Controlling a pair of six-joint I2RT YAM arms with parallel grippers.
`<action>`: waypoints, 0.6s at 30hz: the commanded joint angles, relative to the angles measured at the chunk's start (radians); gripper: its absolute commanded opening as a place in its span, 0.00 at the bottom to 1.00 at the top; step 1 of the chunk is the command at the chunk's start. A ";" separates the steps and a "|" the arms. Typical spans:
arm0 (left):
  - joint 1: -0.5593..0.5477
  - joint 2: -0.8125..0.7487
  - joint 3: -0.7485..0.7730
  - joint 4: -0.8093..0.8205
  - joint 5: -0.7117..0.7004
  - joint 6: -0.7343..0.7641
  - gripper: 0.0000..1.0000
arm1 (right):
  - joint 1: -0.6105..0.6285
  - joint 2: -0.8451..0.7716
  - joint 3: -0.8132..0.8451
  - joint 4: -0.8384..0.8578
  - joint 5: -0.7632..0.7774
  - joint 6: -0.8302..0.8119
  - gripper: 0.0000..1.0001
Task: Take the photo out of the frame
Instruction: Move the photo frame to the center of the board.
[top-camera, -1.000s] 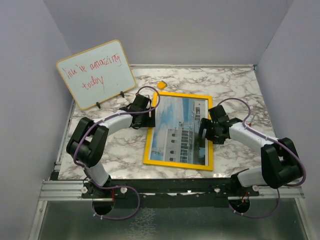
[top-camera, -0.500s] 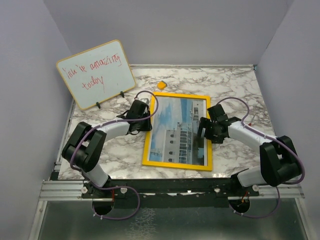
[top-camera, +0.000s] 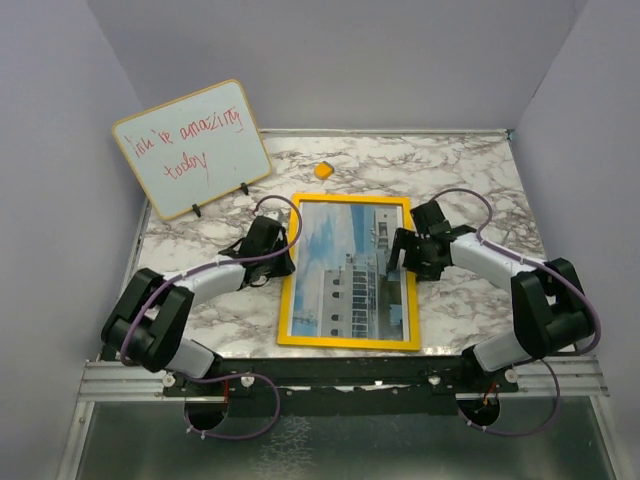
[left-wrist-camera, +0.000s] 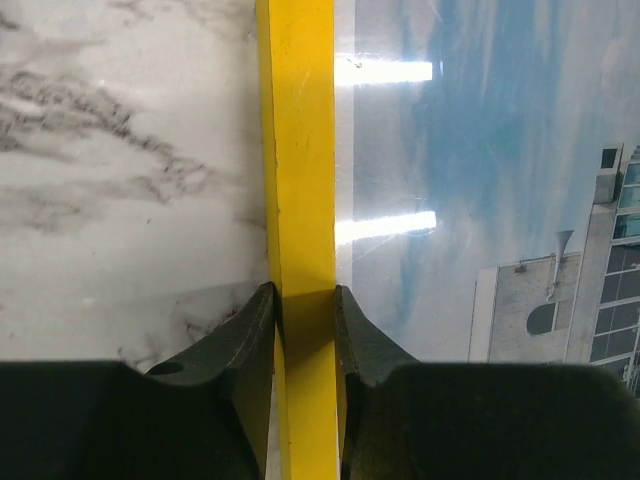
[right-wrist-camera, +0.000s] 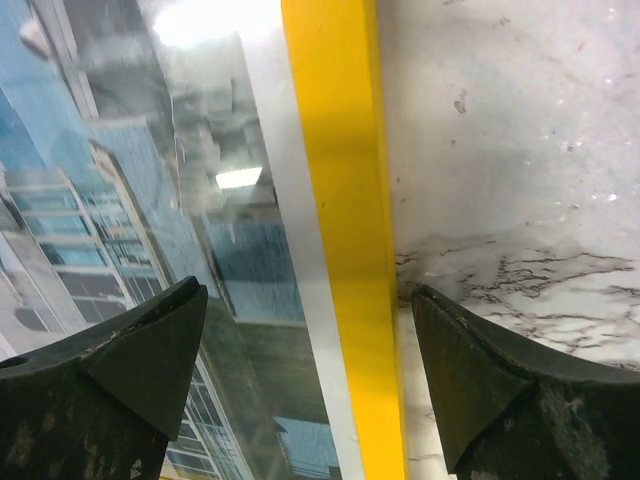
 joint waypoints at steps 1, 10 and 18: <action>-0.013 -0.087 -0.122 -0.128 -0.036 -0.126 0.21 | 0.011 0.050 0.045 0.002 -0.038 -0.003 0.88; -0.036 -0.342 -0.249 -0.144 -0.120 -0.296 0.45 | 0.020 0.088 0.128 -0.046 0.039 -0.002 0.94; -0.034 -0.333 -0.070 -0.316 -0.179 -0.122 0.88 | 0.021 -0.030 0.208 -0.146 0.275 0.097 1.00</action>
